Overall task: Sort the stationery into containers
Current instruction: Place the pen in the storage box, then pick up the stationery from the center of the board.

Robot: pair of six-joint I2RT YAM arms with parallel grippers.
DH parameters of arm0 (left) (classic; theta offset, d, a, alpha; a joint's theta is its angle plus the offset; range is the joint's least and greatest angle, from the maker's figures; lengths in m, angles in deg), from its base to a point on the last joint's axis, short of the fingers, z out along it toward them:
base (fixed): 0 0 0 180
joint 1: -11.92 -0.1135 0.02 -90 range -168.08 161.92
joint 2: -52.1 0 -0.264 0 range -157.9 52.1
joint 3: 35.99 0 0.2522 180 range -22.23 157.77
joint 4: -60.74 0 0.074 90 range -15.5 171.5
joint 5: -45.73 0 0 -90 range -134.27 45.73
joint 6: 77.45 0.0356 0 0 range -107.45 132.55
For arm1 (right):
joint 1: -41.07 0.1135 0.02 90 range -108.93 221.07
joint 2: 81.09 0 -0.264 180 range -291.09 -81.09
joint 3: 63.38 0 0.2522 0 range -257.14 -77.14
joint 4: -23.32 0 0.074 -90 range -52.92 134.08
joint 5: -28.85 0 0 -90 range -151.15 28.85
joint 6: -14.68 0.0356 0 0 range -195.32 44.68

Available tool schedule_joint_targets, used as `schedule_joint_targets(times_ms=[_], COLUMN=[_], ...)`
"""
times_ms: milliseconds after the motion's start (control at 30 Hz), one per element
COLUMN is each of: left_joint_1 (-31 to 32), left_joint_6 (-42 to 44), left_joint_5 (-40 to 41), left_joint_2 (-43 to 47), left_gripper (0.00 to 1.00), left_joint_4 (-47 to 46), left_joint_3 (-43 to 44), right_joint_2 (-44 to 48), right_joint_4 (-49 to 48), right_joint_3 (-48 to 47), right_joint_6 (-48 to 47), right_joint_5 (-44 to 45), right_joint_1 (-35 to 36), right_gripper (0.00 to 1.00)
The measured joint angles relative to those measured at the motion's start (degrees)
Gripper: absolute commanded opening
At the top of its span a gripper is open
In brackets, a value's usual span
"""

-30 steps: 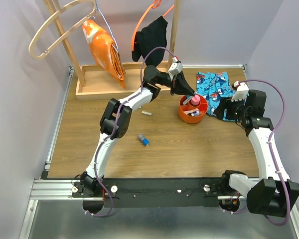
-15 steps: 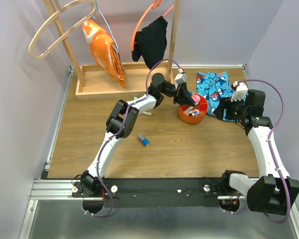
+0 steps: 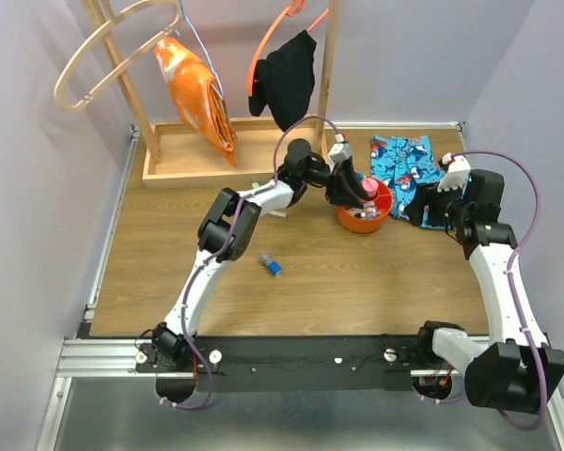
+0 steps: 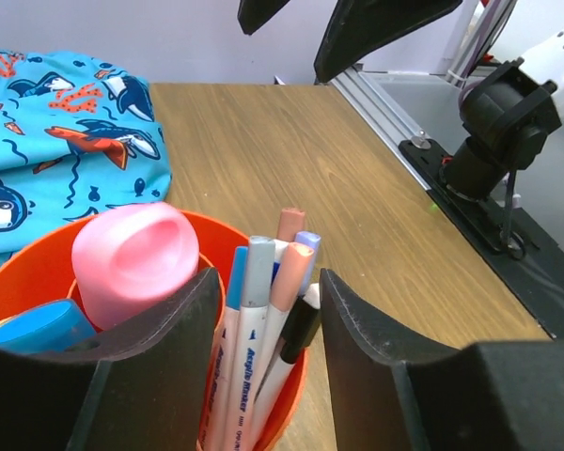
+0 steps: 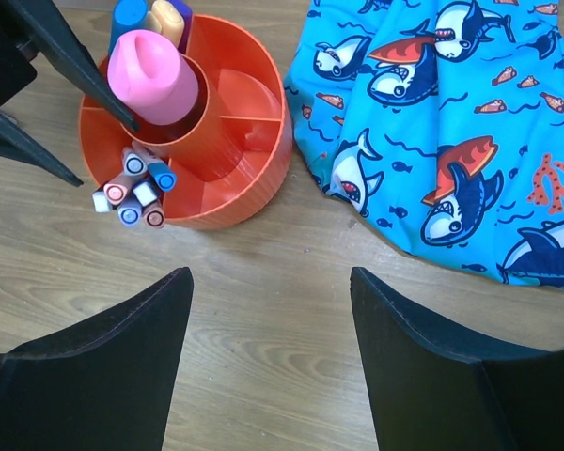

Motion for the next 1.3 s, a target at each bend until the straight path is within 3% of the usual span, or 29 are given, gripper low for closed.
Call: schedule_joint_targets(times_ms=[133, 267, 300, 367, 400, 533, 633, 700, 967, 1100, 1300], left_joint_1=[-0.33, -1.73, -2.21, -2.73, -2.84, -0.9, 0.79, 0.98, -5.44, -7.45, -8.33], left_joint_6=[0.46, 4.2, 6.03, 20.39, 29.79, 51.19, 58.23, 60.78, 61.75, 65.22, 78.6], left_joint_5=[0.02, 0.55, 1.03, 5.18, 10.88, 27.47, 33.44, 37.64, 50.58, 52.85, 53.42], left_joint_2=[3.69, 12.94, 16.06, 20.94, 22.73, 24.13, 24.9, 27.65, 41.03, 43.54, 40.26], left_gripper=[0.57, 0.61, 0.62, 0.63, 0.63, 0.64, 0.68, 0.69, 0.65, 0.62, 0.57], left_joint_4=[1.44, 5.95, 10.88, 24.46, 37.57, 63.1, 77.11, 84.54, 98.92, 100.72, 102.07], left_joint_3=[-2.56, -9.01, -10.71, -10.47, -6.62, 4.07, 5.68, 0.26, -18.64, -20.7, -19.91], right_joint_2=[0.92, 2.25, 2.51, 2.91, 3.13, 3.28, 3.23, 2.82, 1.57, 1.2, 0.46], right_joint_4=[-0.09, -0.76, -1.11, -1.49, -1.73, -2.21, -2.23, -2.05, -0.44, -1.03, -1.57], right_joint_3=[0.22, 0.9, 1.14, 1.57, 1.86, 2.21, 2.12, 1.73, -0.79, -0.79, -0.79], right_joint_6=[0.17, 0.37, 0.37, 0.37, 0.37, 0.39, 0.31, -0.07, -3.1, -4.7, -5.75], right_joint_5=[-0.04, -0.61, -0.74, -1.09, -1.27, -2.34, -3.93, -5.25, -10.73, -10.86, -10.93], right_joint_1=[0.0, 0.0, 0.0, 0.0, 0.0, 0.0, 0.0, 0.0, 2.6, 5.66, 6.16], right_gripper=[0.76, 0.76, 0.76, 0.76, 0.76, 0.76, 0.75, 0.75, 0.75, 0.75, 0.75])
